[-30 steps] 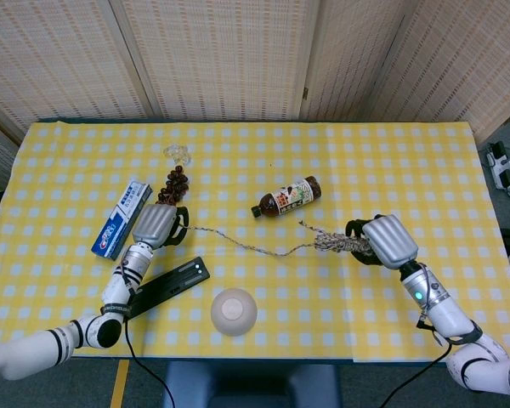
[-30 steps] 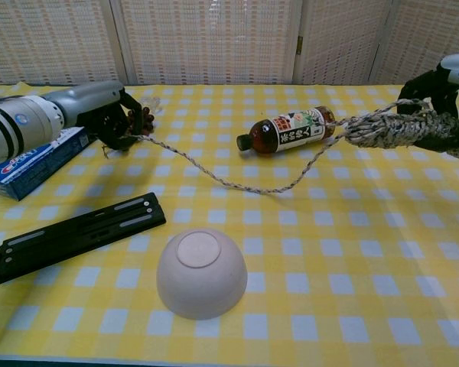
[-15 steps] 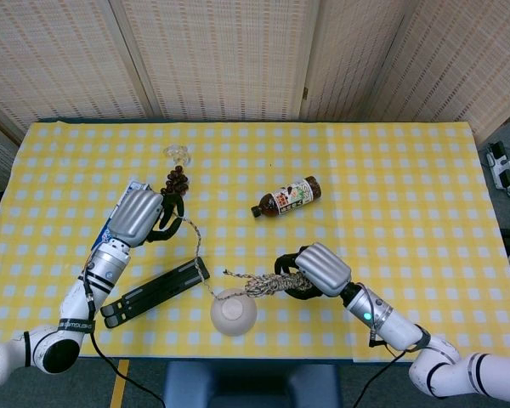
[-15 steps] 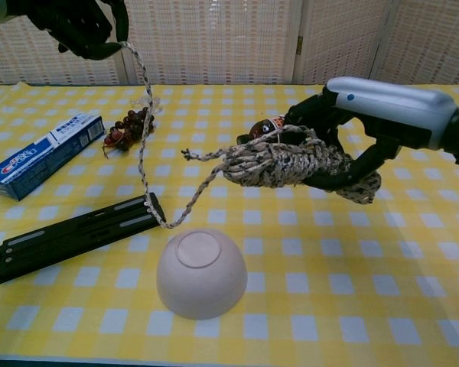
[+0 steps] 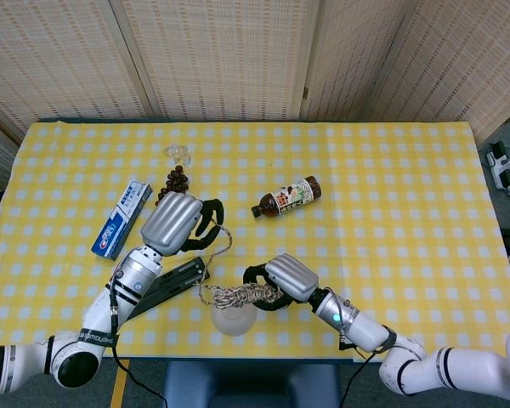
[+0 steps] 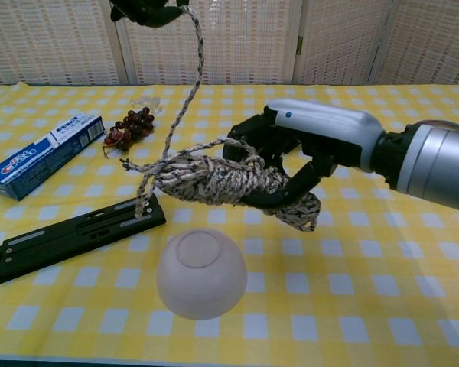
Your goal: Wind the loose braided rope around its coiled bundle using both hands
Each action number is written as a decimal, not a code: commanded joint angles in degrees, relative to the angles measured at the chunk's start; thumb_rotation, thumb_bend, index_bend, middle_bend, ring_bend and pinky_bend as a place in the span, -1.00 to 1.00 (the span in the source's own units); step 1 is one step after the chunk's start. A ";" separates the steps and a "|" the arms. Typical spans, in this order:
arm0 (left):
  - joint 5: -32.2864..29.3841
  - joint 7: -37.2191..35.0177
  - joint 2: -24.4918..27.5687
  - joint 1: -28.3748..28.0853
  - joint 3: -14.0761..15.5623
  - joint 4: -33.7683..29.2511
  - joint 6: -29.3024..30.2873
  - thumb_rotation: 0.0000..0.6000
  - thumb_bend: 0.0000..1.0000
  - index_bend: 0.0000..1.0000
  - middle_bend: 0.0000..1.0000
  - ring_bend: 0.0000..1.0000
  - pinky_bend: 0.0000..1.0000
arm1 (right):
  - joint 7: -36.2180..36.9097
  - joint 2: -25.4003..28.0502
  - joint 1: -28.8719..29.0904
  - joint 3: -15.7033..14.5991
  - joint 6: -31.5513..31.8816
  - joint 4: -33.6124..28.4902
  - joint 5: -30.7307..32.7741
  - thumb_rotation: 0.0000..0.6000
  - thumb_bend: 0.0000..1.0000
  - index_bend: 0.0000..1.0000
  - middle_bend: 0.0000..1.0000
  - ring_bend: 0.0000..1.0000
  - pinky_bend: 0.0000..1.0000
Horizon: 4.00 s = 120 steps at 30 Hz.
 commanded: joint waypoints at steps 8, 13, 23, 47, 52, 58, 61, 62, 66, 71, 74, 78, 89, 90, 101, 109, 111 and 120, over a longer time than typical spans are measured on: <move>0.14 0.78 -2.08 -2.25 1.71 -4.98 1.03 1.00 0.05 0.25 0.69 0.55 0.49 | 0.62 -9.90 1.36 5.85 -0.63 3.25 11.28 1.00 0.18 0.62 0.39 0.47 0.24; 3.71 -2.16 -0.33 -0.24 4.39 -6.37 0.38 1.00 0.05 0.25 0.68 0.55 0.49 | -0.94 -15.38 0.33 9.31 4.54 6.40 15.16 1.00 0.18 0.63 0.39 0.47 0.24; 17.35 -15.86 5.82 7.47 11.09 -4.19 -1.32 1.00 0.06 0.25 0.69 0.55 0.49 | 4.42 -21.57 -2.24 14.67 16.47 15.26 13.37 1.00 0.20 0.67 0.42 0.49 0.25; 12.54 -26.11 4.47 8.94 15.03 14.32 -11.23 1.00 0.06 0.25 0.69 0.55 0.49 | 29.59 -15.01 -4.92 14.49 20.72 15.88 5.15 1.00 0.20 0.73 0.45 0.53 0.29; 10.28 -24.45 3.30 7.84 14.31 15.92 -12.12 1.00 0.07 0.25 0.69 0.55 0.49 | 32.90 -13.02 -5.28 13.17 21.64 14.86 2.68 1.00 0.20 0.73 0.45 0.54 0.29; 5.27 -19.18 1.43 5.94 14.33 18.01 -12.98 1.00 0.07 0.25 0.69 0.55 0.49 | 36.82 -10.33 -5.74 12.03 21.42 12.17 1.65 1.00 0.20 0.73 0.45 0.54 0.29; 1.51 -15.98 0.11 4.82 14.42 19.51 -13.14 1.00 0.07 0.25 0.69 0.55 0.49 | 39.51 -8.85 -6.10 11.31 21.31 10.55 1.09 1.00 0.20 0.74 0.45 0.54 0.29; 0.30 -15.19 -0.19 4.43 14.40 19.88 -13.30 1.00 0.07 0.25 0.69 0.55 0.49 | 40.04 -8.43 -6.20 11.08 21.35 10.15 0.84 1.00 0.20 0.74 0.45 0.54 0.29; -3.77 -12.25 -1.24 3.10 13.87 20.96 -12.58 1.00 0.07 0.25 0.69 0.55 0.49 | 41.84 -6.65 -6.56 9.36 21.58 8.81 -1.04 1.00 0.20 0.75 0.46 0.54 0.30; -6.38 -10.09 -1.90 2.17 13.38 21.49 -11.56 1.00 0.07 0.25 0.69 0.55 0.49 | 43.61 -5.21 -6.82 7.90 22.49 7.72 -2.93 1.00 0.20 0.75 0.46 0.55 0.31; -8.02 -8.45 -2.37 1.46 13.38 21.96 -11.23 1.00 0.07 0.25 0.69 0.55 0.49 | 43.66 -4.36 -6.82 7.12 22.51 7.19 -3.59 1.00 0.20 0.76 0.46 0.55 0.31; -9.16 -7.46 -2.40 0.79 12.41 21.89 -10.05 1.00 0.07 0.25 0.69 0.55 0.49 | 42.39 -3.23 -6.43 5.41 21.26 6.85 -4.59 1.00 0.20 0.77 0.48 0.55 0.32; -4.78 -4.18 0.89 -0.99 9.28 16.40 -5.47 1.00 0.07 0.25 0.69 0.55 0.49 | 32.24 -0.11 -4.00 0.72 13.24 3.23 -5.27 1.00 0.20 0.78 0.48 0.55 0.32; -3.88 -4.20 1.37 -1.04 8.76 15.18 -4.80 1.00 0.07 0.25 0.69 0.55 0.49 | 30.89 0.11 -3.62 0.52 11.85 2.59 -4.58 1.00 0.20 0.78 0.48 0.55 0.33; 2.78 -2.99 3.23 -2.44 5.87 4.58 -1.66 1.00 0.07 0.25 0.69 0.55 0.50 | 16.45 -2.72 0.05 2.97 1.37 -1.39 6.55 1.00 0.20 0.79 0.50 0.58 0.37; 2.55 1.50 0.84 -5.62 5.24 0.41 -1.18 1.00 0.07 0.24 0.69 0.55 0.50 | 7.70 -7.36 2.56 5.62 -3.20 -2.01 15.99 1.00 0.20 0.80 0.50 0.60 0.38; 2.54 2.45 0.31 -6.21 5.29 -0.32 -0.96 1.00 0.07 0.24 0.69 0.55 0.50 | 5.18 -8.61 2.92 6.38 -3.38 -1.85 18.81 1.00 0.20 0.80 0.50 0.60 0.38; 7.38 0.28 1.85 -3.66 7.86 -3.60 0.29 1.00 0.07 0.24 0.69 0.55 0.50 | -0.93 -14.83 1.24 12.65 3.82 0.38 32.41 1.00 0.20 0.80 0.51 0.60 0.39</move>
